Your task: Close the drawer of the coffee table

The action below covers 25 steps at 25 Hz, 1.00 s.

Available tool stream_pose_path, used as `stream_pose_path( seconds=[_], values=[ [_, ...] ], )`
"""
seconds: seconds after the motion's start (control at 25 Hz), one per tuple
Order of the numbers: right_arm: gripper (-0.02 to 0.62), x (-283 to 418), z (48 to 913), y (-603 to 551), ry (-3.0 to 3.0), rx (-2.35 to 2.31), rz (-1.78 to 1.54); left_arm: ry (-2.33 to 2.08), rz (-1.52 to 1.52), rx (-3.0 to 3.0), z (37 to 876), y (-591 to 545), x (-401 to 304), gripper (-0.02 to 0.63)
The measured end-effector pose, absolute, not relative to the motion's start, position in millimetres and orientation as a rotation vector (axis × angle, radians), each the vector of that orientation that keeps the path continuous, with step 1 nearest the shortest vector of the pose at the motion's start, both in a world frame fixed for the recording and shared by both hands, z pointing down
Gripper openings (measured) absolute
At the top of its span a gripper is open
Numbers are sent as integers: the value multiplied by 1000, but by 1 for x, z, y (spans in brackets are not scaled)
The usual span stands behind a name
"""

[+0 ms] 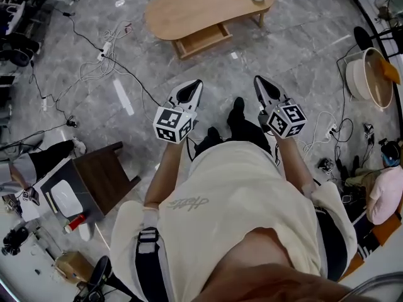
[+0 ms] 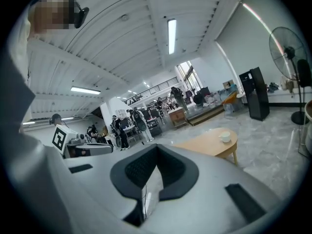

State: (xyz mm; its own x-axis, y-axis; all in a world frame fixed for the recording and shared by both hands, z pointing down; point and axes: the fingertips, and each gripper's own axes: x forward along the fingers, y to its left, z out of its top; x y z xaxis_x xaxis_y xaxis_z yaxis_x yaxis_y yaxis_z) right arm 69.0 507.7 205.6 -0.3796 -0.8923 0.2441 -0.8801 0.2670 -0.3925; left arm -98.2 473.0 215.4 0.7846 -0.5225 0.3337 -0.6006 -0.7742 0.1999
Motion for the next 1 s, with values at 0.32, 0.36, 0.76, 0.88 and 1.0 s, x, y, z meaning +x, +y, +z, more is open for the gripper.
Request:
stream_pose_path(
  seconds=[0.32,0.36,0.76,0.88,1.0],
  values=[
    [-6,130,213,403,2597,-1650,-659,-893,390,2683,207,383,-17,6],
    [-6,139,216,392,2595,-1649,-669,-900,381,2681,205,372,-8,5],
    [-6,180,231,305,2632,-1527,-759,-1017,380,2585,206,291,33,6],
    [-6,190,238,284,2633,-1495,-792,-1015,368,2574,206,274,49,6],
    [-6,194,244,269,2638,-1474,-814,-1022,365,2564,207,262,59,6]
  ],
)
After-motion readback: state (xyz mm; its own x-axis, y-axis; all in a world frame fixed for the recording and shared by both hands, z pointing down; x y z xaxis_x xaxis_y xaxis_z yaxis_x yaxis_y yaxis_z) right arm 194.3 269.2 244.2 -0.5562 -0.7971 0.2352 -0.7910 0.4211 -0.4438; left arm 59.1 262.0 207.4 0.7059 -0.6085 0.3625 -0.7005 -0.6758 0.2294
